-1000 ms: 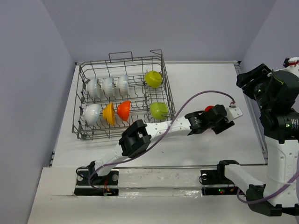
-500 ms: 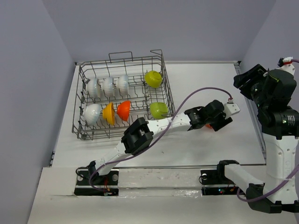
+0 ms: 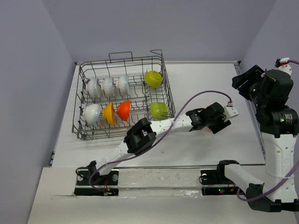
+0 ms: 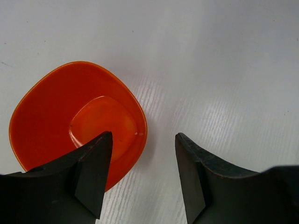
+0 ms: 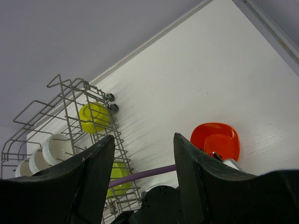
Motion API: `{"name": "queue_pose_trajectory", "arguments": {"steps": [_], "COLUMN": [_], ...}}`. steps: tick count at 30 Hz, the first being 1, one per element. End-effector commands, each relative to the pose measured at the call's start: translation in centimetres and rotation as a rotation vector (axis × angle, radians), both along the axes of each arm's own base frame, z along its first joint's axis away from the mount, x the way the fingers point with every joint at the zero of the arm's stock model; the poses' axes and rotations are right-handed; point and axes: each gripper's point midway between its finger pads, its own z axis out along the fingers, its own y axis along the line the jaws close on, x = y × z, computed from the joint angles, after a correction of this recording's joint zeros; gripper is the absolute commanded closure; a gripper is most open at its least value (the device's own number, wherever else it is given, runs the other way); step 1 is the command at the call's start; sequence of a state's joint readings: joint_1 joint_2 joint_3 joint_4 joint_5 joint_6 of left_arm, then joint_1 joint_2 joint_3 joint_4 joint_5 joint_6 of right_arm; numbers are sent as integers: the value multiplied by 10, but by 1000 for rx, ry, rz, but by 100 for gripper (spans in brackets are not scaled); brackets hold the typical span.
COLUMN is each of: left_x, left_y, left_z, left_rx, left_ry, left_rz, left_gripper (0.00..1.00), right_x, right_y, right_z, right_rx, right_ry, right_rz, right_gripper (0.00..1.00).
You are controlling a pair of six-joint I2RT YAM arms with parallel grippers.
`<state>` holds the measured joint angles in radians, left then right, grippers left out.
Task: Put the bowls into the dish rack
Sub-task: Pick up the bowl from the center of the board.
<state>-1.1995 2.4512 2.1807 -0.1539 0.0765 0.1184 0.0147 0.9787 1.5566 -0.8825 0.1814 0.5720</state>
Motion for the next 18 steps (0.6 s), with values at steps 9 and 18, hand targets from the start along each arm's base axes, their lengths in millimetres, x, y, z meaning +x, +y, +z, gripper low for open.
{"name": "queue_pose_trajectory", "arguments": {"steps": [9, 18], "left_x": [9, 12], "left_y": [-6, -6], "left_z": [12, 5], "left_rx": [-30, -15], "left_ry": [-11, -7], "left_rz": [11, 17], "left_gripper": [34, 37], "right_x": [4, 4], "right_y": [4, 3], "right_z": [12, 12], "right_rx": [-11, -16], "right_ry": [-49, -48], "right_rz": [25, 23], "right_gripper": [41, 41]}}
